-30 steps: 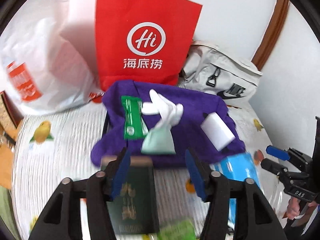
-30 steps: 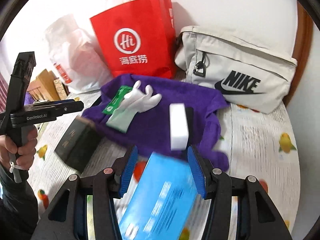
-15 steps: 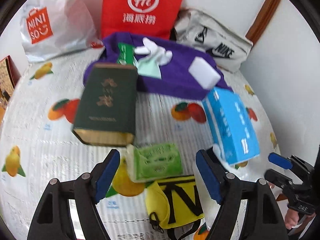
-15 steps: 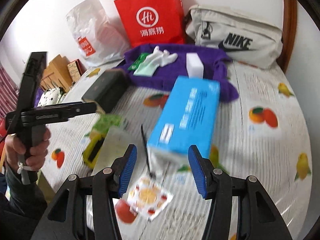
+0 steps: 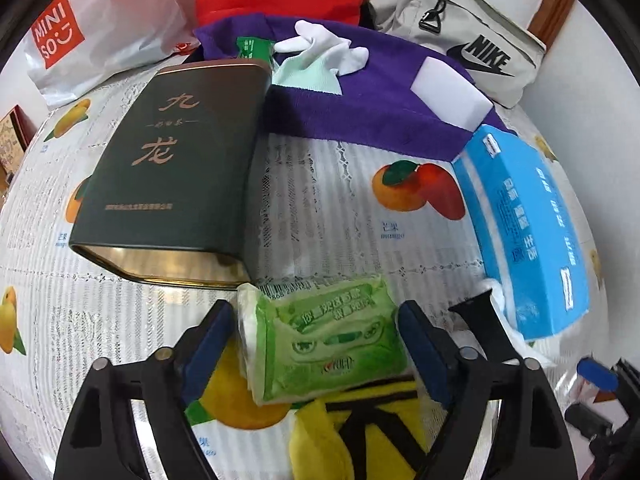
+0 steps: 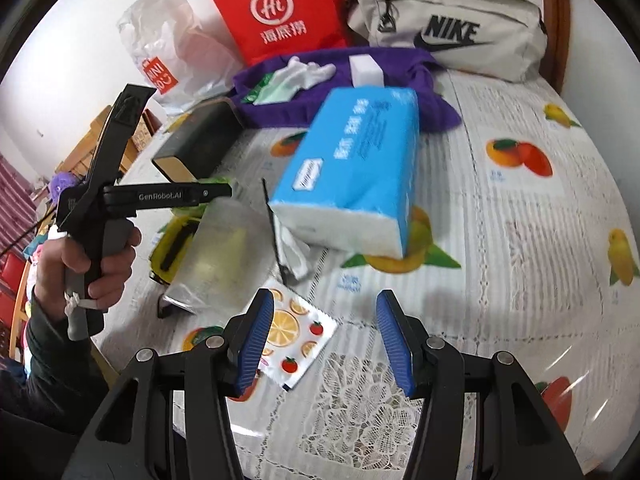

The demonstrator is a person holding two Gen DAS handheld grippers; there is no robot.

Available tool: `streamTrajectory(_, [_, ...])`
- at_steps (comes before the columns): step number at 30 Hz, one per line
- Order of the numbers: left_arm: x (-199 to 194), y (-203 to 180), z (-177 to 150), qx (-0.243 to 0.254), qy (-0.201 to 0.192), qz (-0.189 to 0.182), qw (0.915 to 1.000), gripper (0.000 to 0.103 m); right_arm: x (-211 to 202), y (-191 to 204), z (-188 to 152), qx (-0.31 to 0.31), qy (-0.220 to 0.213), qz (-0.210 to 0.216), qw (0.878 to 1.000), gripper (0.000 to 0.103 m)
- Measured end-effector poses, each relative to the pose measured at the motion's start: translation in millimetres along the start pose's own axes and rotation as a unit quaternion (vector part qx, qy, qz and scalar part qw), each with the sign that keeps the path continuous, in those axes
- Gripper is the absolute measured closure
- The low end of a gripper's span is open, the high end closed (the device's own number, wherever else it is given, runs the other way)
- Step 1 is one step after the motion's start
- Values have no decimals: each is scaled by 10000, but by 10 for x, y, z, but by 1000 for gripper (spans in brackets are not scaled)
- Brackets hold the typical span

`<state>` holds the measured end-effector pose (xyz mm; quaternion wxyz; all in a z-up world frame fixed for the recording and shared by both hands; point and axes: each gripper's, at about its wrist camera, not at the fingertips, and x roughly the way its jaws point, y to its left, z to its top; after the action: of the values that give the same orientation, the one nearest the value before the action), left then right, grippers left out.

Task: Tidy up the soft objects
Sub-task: 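Grasp the green wet-wipes packet with the left tool while the right tool approaches the orange-print sachet, then lift the wipes packet with the left tool while the right tool grasps the orange-print sachet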

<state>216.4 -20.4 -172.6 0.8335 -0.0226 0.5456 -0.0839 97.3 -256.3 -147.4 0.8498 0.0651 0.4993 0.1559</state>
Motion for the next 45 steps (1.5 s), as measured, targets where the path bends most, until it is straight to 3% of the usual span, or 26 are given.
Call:
streamTrajectory(9, [53,-135,-8,218,-125,317,9992,19,107,171,-141,-238,155,161,9995,50])
streamTrajectory(11, [19,-136,-16,242,-185,311,9991,32,126,208,-178,-281,205,173,9992,50])
streamTrajectory(15, [-44,-74,-33,124,-217,10,9997,69,122,243,-240,-317,223,205,9990,50])
streamTrajectory(16, [-63,-49,-46,114,-224,-23,9997,71,117,251,-254,-322,216,211,9990,50])
streamTrajectory(20, [-192,72,-106,-42,-351,-202,9992,72,97,262,-280,-319,182,208,9991,50])
streamTrajectory(30, [-505,346,-320,-203,-594,-165,9979,72,250,297,-359,-319,316,92,9989,49])
streamTrajectory(33, [-550,425,-391,-261,-611,-164,9977,72,293,343,-373,-378,256,-92,9989,43])
streamTrajectory(35, [-576,477,-437,-340,-616,-221,9973,72,289,365,-379,-415,176,-230,9987,26])
streamTrajectory(36, [-580,489,-448,-362,-622,-243,9971,72,287,362,-383,-408,122,-306,9986,23])
streamTrajectory(41, [-588,580,-522,-495,-610,-326,9964,72,343,296,-357,-111,-35,-337,9994,20])
streamTrajectory(45, [-570,644,-566,-604,-575,-386,9958,72,417,433,-369,-412,-132,-617,9972,16])
